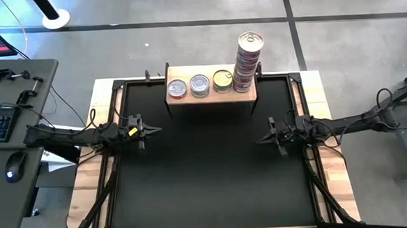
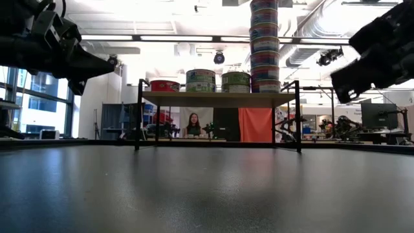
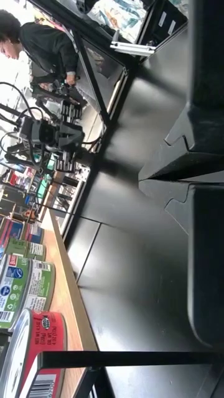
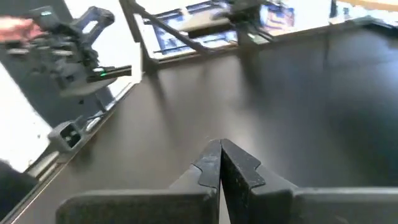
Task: Stack canned seafood by type on shelf
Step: Return to Home Position
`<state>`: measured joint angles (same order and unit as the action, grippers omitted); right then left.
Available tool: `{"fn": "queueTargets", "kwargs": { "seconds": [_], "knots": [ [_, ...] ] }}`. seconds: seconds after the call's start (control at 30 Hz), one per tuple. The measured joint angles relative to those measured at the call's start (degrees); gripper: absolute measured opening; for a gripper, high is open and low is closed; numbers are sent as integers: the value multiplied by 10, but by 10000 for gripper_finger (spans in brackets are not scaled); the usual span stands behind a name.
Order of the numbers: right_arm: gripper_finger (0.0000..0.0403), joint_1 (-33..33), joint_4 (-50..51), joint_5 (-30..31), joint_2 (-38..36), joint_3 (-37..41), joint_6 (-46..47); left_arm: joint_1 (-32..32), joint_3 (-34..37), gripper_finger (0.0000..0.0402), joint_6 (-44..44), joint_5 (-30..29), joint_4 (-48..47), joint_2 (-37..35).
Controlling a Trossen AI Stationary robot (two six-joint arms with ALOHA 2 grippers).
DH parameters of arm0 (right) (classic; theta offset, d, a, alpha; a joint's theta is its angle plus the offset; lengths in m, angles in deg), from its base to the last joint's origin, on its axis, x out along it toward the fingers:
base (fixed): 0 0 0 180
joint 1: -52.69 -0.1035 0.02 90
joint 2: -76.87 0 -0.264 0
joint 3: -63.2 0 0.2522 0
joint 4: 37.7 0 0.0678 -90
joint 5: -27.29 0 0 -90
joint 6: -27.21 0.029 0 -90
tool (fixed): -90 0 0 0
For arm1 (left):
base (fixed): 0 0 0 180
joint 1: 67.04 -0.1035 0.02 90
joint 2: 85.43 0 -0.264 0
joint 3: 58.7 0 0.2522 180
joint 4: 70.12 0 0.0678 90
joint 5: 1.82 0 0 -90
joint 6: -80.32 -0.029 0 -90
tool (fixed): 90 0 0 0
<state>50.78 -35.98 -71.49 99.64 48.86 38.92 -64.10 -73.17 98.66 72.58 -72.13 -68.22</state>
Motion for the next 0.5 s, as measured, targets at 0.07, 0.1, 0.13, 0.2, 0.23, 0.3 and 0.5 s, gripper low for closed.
{"fn": "queueTargets", "kwargs": {
  "seconds": [0.07,0.1,0.13,0.2,0.23,0.3,0.5],
  "knots": [
    [0,0,27,31,0,0,16,0,0,1,0,0,0,0],
    [0,0,39,44,1,0,25,0,0,1,0,0,0,0],
    [0,0,52,52,1,0,30,0,0,1,0,0,0,0],
    [0,0,70,57,1,0,35,0,0,1,0,0,0,0],
    [0,0,80,57,1,0,36,0,0,1,0,0,0,0],
    [0,0,96,57,1,0,37,0,0,1,0,0,0,0],
    [0,-4,110,57,0,0,37,0,0,1,0,0,-4,-6]
  ]
}}
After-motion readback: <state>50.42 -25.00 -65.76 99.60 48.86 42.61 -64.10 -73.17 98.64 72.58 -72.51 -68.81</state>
